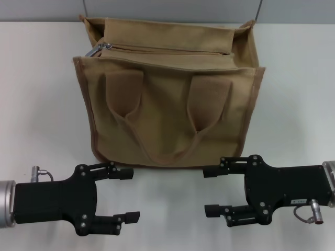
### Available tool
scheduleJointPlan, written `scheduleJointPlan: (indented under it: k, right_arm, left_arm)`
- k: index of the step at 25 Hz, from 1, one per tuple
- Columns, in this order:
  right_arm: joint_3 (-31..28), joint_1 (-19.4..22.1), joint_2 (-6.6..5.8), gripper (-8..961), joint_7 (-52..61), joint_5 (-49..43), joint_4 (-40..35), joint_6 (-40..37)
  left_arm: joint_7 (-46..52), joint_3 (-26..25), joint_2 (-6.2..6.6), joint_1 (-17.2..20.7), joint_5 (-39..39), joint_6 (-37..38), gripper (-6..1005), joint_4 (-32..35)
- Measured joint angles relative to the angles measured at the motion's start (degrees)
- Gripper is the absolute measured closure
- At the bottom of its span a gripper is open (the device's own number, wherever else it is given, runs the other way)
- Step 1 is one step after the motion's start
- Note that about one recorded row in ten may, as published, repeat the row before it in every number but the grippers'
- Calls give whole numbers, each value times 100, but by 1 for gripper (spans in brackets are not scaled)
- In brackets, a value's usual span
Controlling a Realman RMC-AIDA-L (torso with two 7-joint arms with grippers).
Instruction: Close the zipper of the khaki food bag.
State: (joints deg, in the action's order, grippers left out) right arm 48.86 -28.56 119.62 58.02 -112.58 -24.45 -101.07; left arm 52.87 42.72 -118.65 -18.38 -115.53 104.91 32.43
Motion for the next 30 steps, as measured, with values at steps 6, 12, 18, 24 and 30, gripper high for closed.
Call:
scheduleJointPlan:
  k: [6,12,18,24,30]
  right_arm:
    - [30,-28,0,220,-79,82,141,-7]
    - [-14,-24,0,220,-256,118,330,11]
    - [-9,-34,0,220,-811,446,780,10]
    - [-25,-68,3,220,-1381,616,1181,11]
    - [-26,-90,20,221,-1526,628,1325,16]
  left_arm:
    - [-4,-45,4,-16,37,-25,189,-54]
    - [-114,-339,2,14,231,-102,189,-202]
    - [-720,-1448,19,239,347,-341,189,-555]
    - [-983,-2855,18,354,428,-759,189,-638]
    - [-993,-3493,8,-93,445,-1577,189,-947]
